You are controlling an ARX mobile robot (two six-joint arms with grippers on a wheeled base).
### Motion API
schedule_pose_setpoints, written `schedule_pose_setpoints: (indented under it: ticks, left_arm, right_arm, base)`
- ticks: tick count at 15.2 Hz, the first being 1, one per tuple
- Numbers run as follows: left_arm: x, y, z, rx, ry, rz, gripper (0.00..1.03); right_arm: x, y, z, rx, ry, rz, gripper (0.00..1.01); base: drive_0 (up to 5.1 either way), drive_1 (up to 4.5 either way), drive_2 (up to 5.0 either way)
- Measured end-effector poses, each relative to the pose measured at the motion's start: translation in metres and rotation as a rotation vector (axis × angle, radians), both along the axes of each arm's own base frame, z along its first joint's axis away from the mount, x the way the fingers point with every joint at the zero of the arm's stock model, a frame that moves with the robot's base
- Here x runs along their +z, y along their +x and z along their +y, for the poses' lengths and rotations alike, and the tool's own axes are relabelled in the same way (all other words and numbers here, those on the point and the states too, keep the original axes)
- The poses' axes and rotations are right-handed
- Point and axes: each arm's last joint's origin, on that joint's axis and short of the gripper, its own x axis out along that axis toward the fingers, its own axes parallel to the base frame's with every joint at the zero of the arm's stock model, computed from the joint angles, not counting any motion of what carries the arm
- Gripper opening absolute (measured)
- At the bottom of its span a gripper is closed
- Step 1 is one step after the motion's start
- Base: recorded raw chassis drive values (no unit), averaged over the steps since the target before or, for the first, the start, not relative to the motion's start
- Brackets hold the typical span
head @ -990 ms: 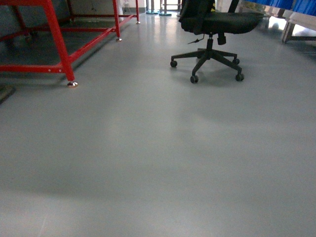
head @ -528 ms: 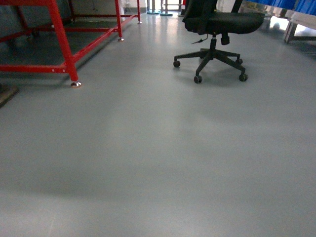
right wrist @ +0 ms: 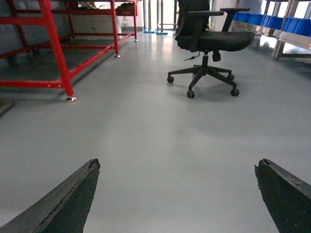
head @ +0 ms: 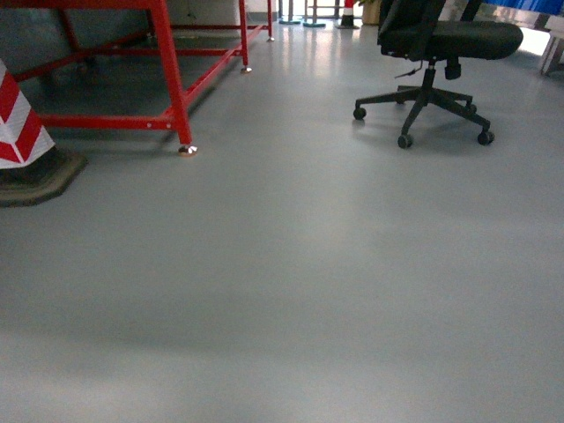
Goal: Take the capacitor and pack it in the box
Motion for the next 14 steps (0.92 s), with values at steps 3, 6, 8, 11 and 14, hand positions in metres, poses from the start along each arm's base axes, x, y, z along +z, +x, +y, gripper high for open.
schedule_pose_setpoints:
  ticks: [3, 6, 8, 11, 14]
  left_arm:
    - [-0.0002, 0.0, 0.0, 0.0, 0.0, 0.002, 0.45]
    - [-0.0001, 0.0, 0.0, 0.0, 0.0, 0.001, 0.45]
    - [-0.0002, 0.0, 0.0, 0.0, 0.0, 0.002, 0.45]
    - [-0.0001, 0.0, 0.0, 0.0, 0.0, 0.001, 0.45]
    - [-0.0003, 0.0, 0.0, 0.001, 0.0, 0.003, 0.45]
  right_arm:
    - [-0.0002, 0.0, 0.0, 0.0, 0.0, 0.002, 0.98]
    - [0.0, 0.0, 0.0, 0.0, 0.0, 0.0, 0.98]
    - [-0.0001, 0.0, 0.0, 0.0, 0.0, 0.002, 0.98]
    - [0.0, 0.0, 0.0, 0.0, 0.0, 0.0, 0.98]
    - [-0.0003, 0.0, 0.0, 0.0, 0.0, 0.003, 0.98]
  base:
    - [-5.0, 2.38, 2.4]
    - [-5.0, 2.44, 2.4]
    - [-5.0, 2.41, 2.4]
    - [-5.0, 2.39, 2.4]
    - [-5.0, 2.37, 2.4]
